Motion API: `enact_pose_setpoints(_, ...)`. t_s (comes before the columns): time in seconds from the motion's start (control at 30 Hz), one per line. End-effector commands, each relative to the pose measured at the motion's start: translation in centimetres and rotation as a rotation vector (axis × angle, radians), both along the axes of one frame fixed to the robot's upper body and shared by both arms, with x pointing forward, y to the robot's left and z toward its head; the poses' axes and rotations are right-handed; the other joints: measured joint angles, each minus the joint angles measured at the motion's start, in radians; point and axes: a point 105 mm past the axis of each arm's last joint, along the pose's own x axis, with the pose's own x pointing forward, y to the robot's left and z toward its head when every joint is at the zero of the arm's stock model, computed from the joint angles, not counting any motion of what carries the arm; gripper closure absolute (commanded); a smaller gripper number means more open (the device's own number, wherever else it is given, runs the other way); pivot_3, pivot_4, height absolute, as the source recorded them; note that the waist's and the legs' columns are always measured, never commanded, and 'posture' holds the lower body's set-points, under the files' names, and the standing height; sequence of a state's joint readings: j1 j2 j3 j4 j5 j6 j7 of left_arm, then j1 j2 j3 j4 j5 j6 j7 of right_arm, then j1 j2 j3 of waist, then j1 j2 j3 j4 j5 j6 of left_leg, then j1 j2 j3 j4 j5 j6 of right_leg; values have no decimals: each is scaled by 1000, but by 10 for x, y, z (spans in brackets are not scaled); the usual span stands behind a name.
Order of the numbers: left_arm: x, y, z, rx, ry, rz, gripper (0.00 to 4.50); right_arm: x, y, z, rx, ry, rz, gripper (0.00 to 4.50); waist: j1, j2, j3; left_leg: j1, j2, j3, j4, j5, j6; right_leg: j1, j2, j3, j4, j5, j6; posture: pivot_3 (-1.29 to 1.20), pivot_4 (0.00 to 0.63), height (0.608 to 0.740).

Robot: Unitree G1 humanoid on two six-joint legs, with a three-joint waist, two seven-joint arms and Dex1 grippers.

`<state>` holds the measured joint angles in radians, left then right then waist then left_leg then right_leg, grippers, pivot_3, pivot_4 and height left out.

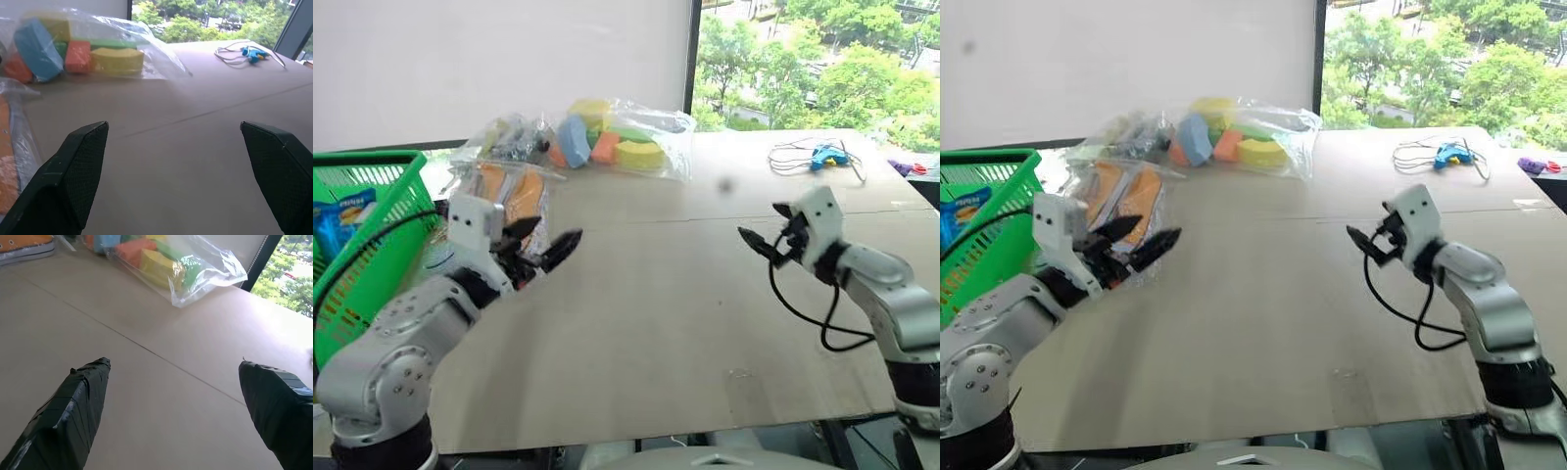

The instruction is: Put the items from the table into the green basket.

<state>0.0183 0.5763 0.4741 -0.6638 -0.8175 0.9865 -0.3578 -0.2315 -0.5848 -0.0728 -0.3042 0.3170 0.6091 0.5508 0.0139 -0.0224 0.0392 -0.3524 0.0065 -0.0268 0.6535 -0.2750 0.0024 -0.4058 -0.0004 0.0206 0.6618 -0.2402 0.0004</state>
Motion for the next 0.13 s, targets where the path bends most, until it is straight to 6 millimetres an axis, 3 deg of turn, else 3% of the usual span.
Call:
enact_pose_setpoints(0.03, -10, -10, 1, -12, -20, -31, 50, -1, -18, 30, 44, -79, -23, 0, -10, 1, 2, 2, 0, 1, 0, 0, 0, 1, 0, 3, 1, 0, 0, -24, 0, 740)
enact_pose_setpoints(0.13, -15, -12, -2, -26, -25, -55, 50, 4, -27, 29, 28, -81, -41, 0, -25, 0, 3, 9, 0, 2, 1, 0, 0, 8, 2, 5, 1, 0, 0, -3, 0, 740)
